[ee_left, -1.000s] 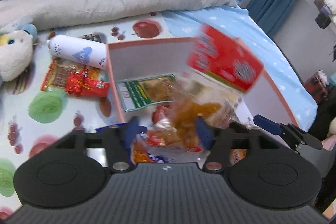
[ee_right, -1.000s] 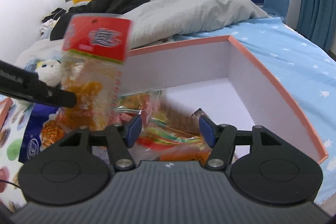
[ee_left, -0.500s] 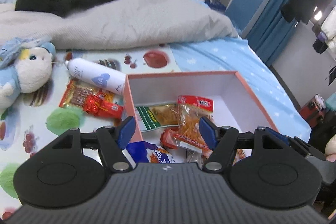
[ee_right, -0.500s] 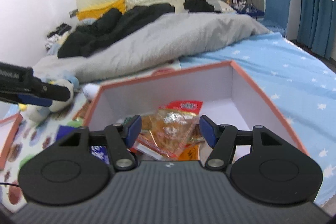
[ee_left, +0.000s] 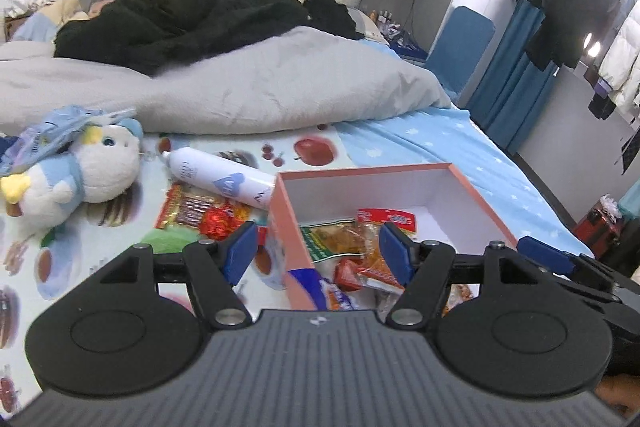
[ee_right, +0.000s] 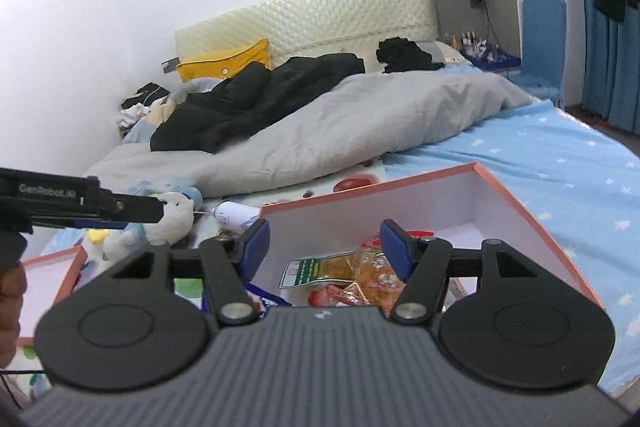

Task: Organize snacks
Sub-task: 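Withdraw both open tools from the box toward the spray bottle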

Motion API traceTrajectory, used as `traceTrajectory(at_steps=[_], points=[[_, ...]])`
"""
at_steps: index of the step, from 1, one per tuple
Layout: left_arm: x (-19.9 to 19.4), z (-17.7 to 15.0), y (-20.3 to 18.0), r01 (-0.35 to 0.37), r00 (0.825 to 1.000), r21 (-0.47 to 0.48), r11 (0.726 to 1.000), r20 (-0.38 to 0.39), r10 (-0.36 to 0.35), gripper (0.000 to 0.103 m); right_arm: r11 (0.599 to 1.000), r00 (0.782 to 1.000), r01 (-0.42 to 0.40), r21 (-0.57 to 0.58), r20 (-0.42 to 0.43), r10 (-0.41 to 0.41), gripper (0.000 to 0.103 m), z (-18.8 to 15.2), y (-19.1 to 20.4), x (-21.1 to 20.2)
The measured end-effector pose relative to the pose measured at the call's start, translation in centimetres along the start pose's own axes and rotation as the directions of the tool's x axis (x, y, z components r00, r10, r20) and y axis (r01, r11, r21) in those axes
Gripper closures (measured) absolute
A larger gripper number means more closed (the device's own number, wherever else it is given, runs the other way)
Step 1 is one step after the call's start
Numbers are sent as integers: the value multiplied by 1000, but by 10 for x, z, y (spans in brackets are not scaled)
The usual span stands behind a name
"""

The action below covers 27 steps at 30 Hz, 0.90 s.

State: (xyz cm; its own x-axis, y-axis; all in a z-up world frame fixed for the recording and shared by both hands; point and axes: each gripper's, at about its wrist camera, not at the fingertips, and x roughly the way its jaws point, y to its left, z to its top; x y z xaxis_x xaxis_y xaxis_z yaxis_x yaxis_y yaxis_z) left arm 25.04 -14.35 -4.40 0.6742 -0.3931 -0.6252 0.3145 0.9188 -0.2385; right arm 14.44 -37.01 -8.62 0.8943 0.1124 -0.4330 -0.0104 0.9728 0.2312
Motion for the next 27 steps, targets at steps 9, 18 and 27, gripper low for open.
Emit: traceTrajectory(at_steps=[9, 18, 27], points=[[-16, -24, 36, -44, 999, -23, 999, 21, 44, 31, 998, 998, -51, -49, -36, 49, 40, -16, 43, 4], [-26, -53, 75, -124, 992, -40, 991, 26, 125, 31, 993, 994, -86, -74, -66, 82, 40, -38, 80, 8], [-34, -83, 108, -169, 985, -69, 983, 18, 171, 31, 987, 990, -111, -117, -102, 99, 40, -69, 121, 6]])
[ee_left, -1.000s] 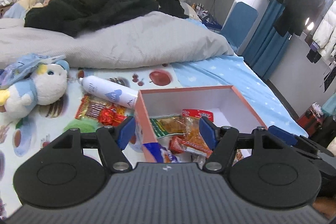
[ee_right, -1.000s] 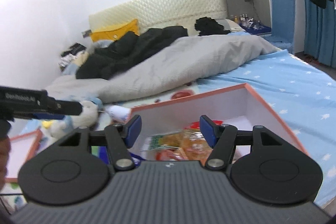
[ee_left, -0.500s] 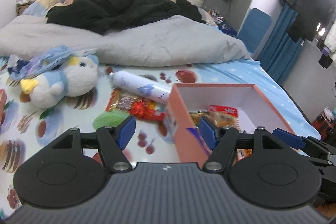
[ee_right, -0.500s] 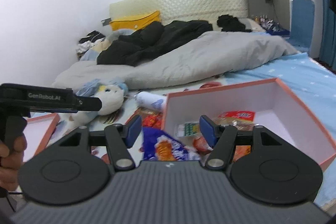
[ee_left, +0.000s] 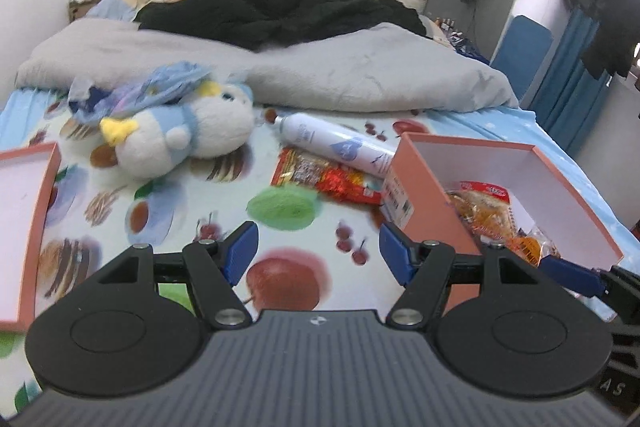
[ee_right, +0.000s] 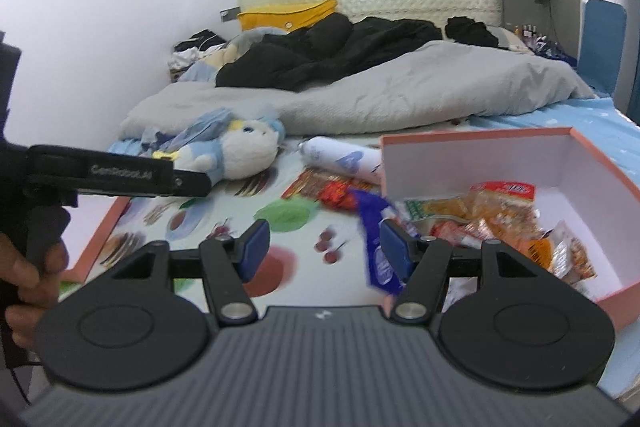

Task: Organize snacks
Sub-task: 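Withdraw both open tools from the box toward the spray bottle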

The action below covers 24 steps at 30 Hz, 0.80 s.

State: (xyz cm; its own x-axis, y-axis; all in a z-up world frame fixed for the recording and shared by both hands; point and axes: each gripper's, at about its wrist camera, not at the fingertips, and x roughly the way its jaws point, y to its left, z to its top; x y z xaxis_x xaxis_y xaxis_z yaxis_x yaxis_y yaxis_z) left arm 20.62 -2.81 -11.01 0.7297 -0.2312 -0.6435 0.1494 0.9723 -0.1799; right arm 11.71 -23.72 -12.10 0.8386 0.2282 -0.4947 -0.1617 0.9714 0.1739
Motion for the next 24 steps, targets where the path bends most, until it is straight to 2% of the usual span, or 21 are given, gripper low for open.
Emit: traceTrajectory(at_steps=[3, 8, 15, 18, 24], points=[[0, -9, 12, -9, 1000, -27, 1000, -14, 8, 31, 998, 998, -56, -12, -33, 55, 40, -4, 13, 2], [1, -20, 32, -33, 999, -72, 997, -21, 32, 31, 995, 997, -72, -64, -41, 70, 40, -7, 34, 8], [18, -24, 64, -89, 996, -154, 984, -16, 87, 31, 994, 998, -57, -93, -45, 53, 40, -2, 53, 34], [31, -20, 76, -100, 995, -168, 981, -7, 101, 31, 988, 999, -21, -151, -40, 15, 40, 1, 63, 52], [85, -4, 98, -22, 999, -202, 979, -34, 15, 31, 982, 997, 30, -186, -61, -42, 41, 0, 62, 101]])
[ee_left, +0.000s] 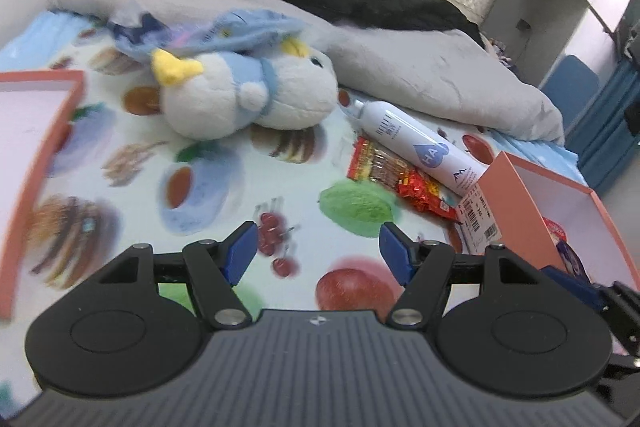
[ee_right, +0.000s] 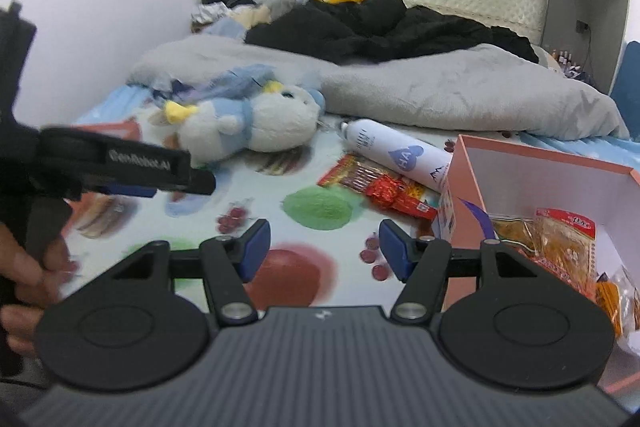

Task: Organize snacks
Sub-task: 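Withdraw both open tools from the box toward the spray bottle, then grasp the red foil candy with the right tool while the left tool grasps the meat-strip pack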

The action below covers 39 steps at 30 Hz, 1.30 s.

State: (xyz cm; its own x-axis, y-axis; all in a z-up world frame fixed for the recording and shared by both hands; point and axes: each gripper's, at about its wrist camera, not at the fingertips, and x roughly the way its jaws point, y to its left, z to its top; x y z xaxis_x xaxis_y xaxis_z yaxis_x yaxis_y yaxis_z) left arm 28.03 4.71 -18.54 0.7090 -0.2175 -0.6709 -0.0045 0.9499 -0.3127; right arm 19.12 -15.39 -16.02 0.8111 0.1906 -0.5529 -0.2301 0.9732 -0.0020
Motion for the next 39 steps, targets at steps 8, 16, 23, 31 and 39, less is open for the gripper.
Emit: traceTrajectory(at_steps=[8, 16, 23, 31, 39], points=[[91, 30, 3, 87, 994, 43, 995, -74, -84, 31, 998, 997, 70, -6, -35, -70, 41, 2, -12, 72], [176, 59, 2, 193, 972, 69, 979, -151, -181, 36, 985, 983, 175, 3, -51, -174, 41, 9, -22, 149], [209, 76, -14, 253, 959, 139, 958, -166, -229, 38, 975, 973, 222, 1, -68, -221, 40, 13, -29, 189], [220, 81, -22, 258, 960, 192, 947, -159, -229, 37, 985, 981, 165, 46, -110, -159, 57, 15, -34, 212], [218, 82, -33, 287, 951, 264, 921, -195, -240, 31, 998, 988, 51, 27, -144, -46, 59, 11, -22, 197]])
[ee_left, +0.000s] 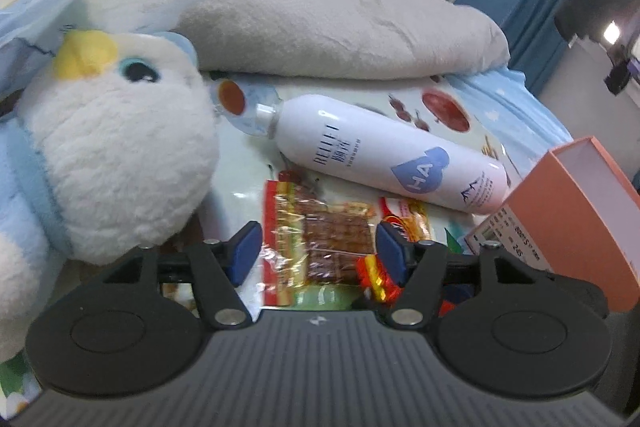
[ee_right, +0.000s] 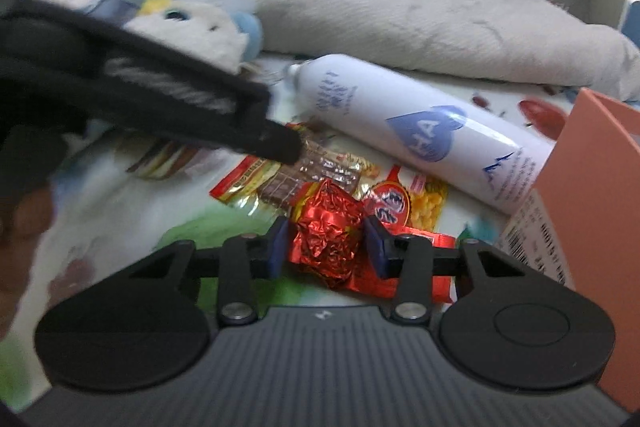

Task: Organize snacks
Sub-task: 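Grasp the red foil candy with the right tool while the left tool grasps the meat-strip pack, then lift and carry the candy and meat-strip pack with both tools over the pink box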

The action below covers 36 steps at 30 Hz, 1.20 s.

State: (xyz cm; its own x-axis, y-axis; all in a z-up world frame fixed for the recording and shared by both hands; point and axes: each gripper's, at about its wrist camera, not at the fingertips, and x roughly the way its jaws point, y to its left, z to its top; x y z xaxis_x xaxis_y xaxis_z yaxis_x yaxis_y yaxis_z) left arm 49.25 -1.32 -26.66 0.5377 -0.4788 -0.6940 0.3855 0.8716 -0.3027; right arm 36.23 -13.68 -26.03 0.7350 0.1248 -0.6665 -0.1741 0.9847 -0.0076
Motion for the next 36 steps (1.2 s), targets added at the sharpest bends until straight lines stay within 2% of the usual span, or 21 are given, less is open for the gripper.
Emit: traceTrajectory(at_steps=[4, 7, 9, 14, 17, 19, 26, 30, 36], points=[[13, 2, -14, -38, 999, 69, 997, -30, 41, 26, 1000, 1000, -11, -23, -8, 11, 59, -6, 6, -9], [27, 4, -21, -63, 995, 86, 994, -66, 69, 20, 999, 1000, -3, -37, -15, 2, 60, -11, 8, -17], [35, 5, -25, -70, 994, 114, 991, -80, 79, 10, 999, 1000, 2, -44, -20, -3, 60, -15, 9, -24], [47, 7, -37, -119, 985, 170, 978, -108, 138, 6, 993, 999, 43, -113, -6, -44, 60, -30, 11, -40], [55, 3, -48, -185, 972, 234, 954, -101, 214, 7, 985, 998, 69, -159, 8, -69, 60, -40, 15, -51], [56, 1, -51, -199, 971, 227, 953, -89, 224, 9, 984, 998, 68, -164, 7, -68, 60, -43, 15, -56], [49, -1, -59, -208, 969, 183, 961, -92, 228, 41, 982, 998, 65, -177, 15, -63, 60, -46, 13, -58], [44, -3, -59, -195, 971, 195, 961, -96, 217, 45, 981, 997, 79, -176, 19, -77, 60, -46, 9, -59], [29, -12, -60, -192, 972, 176, 965, -101, 212, 46, 983, 997, 74, -166, 15, -73, 60, -48, 6, -67]])
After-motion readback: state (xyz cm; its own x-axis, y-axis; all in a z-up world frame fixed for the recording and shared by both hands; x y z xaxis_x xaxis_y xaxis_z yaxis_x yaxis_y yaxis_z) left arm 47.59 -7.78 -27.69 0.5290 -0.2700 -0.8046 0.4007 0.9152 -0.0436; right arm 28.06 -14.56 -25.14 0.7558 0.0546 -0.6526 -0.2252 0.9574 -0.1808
